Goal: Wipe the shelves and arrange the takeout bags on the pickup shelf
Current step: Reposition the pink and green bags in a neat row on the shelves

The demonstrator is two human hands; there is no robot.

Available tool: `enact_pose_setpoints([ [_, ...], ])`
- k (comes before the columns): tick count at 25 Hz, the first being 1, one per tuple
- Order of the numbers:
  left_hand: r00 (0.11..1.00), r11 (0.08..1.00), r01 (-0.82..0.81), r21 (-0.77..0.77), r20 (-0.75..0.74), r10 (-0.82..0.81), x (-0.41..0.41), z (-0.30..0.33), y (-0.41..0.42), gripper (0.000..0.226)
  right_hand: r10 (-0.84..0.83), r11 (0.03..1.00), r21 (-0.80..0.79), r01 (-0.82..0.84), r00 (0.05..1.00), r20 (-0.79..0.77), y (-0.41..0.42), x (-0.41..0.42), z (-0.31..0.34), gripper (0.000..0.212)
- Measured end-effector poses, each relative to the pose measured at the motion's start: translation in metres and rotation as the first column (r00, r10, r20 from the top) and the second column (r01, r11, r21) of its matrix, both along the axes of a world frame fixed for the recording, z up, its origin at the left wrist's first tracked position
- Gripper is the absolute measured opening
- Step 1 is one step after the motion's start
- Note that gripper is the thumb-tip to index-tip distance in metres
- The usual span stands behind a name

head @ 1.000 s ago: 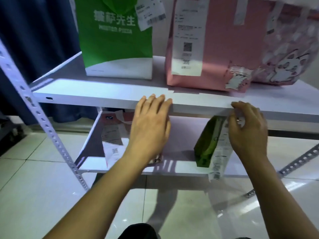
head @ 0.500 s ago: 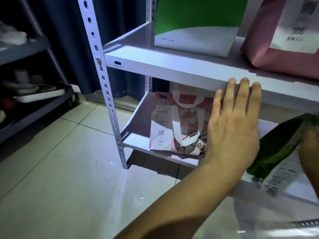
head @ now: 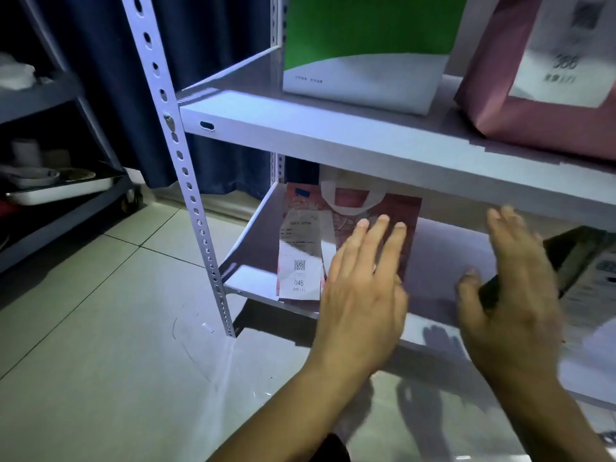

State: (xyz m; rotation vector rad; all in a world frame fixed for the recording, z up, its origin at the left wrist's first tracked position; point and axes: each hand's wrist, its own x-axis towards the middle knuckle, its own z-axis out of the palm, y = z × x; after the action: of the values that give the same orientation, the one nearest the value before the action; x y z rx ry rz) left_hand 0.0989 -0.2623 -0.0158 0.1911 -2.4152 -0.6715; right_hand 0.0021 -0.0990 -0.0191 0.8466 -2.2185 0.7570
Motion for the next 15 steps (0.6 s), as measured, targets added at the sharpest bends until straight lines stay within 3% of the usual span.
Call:
enact_pose_setpoints([
  [2, 0.993, 0.994, -0.063, 0.087, 0.103, 0.054, 0.012, -0.026, -0.025, 0.056, 0.087, 0.994, 0.057, -0.091, 0.994, 0.071, -0.035, 0.019, -0.003, 0.064],
  [4, 0.983, 0.982, -0.14, 0.13, 0.138, 0.122, 0.009, -0.047, -0.05, 0.054, 0.043, 0.993, 0.083, -0.079, 0.928, 0.369, -0.05, 0.019, -0.023, 0.066],
  [6, 0.962, 0.945, -0.252, 0.211, 0.161, 0.22, -0.002, -0.064, -0.074, 0.055, -0.029, 1.0, 0.013, 0.027, 0.764, 0.645, -0.058, 0.005, -0.029, 0.062],
  [8, 0.943, 0.882, -0.32, 0.346, 0.206, 0.262, -0.009, -0.08, -0.099, 0.059, 0.027, 0.994, -0.084, 0.07, 0.589, 0.808, -0.065, -0.003, -0.041, 0.053],
  [11, 0.946, 0.762, -0.313, 0.567, 0.258, 0.197, -0.021, -0.092, -0.122, 0.057, 0.13, 0.966, -0.206, 0.157, 0.396, 0.909, -0.069, -0.016, -0.052, 0.036],
  [13, 0.962, 0.651, -0.263, 0.712, 0.246, 0.12, -0.027, -0.091, -0.127, 0.048, 0.169, 0.947, -0.251, 0.199, 0.356, 0.919, -0.069, -0.02, -0.055, 0.026],
  [15, 0.973, 0.576, -0.227, 0.785, 0.213, 0.092, -0.025, -0.088, -0.128, 0.038, 0.193, 0.932, -0.29, 0.22, 0.377, 0.906, -0.067, -0.023, -0.057, 0.025],
])
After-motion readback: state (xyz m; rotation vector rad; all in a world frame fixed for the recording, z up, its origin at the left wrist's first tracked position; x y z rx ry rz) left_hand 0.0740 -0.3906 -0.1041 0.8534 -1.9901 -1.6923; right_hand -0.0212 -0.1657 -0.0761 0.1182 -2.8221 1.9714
